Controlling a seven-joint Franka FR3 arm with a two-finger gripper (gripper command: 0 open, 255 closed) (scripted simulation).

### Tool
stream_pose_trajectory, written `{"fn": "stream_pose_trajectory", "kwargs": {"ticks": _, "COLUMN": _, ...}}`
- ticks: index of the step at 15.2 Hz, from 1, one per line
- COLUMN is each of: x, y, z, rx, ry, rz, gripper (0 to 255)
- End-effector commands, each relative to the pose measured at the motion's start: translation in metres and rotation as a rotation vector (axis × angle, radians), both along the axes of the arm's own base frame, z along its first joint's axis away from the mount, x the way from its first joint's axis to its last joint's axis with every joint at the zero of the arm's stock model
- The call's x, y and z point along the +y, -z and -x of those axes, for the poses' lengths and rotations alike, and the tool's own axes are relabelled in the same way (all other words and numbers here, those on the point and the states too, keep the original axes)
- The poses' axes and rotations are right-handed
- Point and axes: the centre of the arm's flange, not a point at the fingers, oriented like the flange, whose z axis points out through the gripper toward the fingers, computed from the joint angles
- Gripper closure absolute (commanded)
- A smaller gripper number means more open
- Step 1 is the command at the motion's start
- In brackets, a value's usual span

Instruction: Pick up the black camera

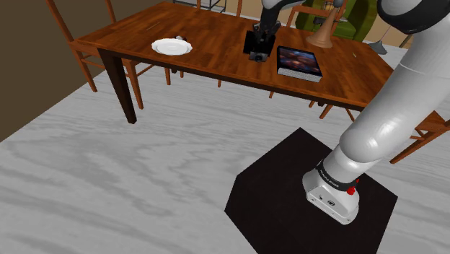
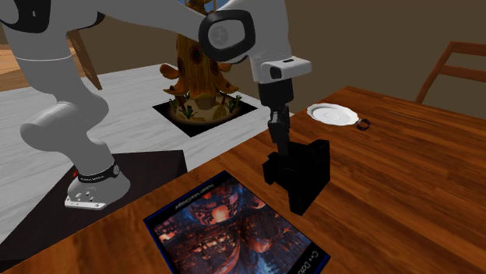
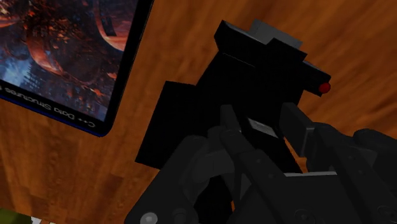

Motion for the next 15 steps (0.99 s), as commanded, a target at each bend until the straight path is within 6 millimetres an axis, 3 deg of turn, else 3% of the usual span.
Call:
{"fn": "stream_pose_trajectory", "kwargs": {"ticks": 1, "x": 0.000, "y": -0.009, "z": 0.000, "rx": -0.001, "ry": 0.000, "rz": 0.000, "gripper": 255}}
{"fn": "stream_pose_trajectory", "kwargs": {"ticks": 13, "x": 0.000, "y": -0.073, "z": 0.000, "rx": -0.001, "ry": 0.000, "rz": 0.000, "gripper": 255}}
{"fn": "stream_pose_trajectory", "kwargs": {"ticks": 15, "x": 0.000, "y": -0.073, "z": 0.000, "rx": -0.001, "ry": 0.000, "rz": 0.000, "gripper": 255}}
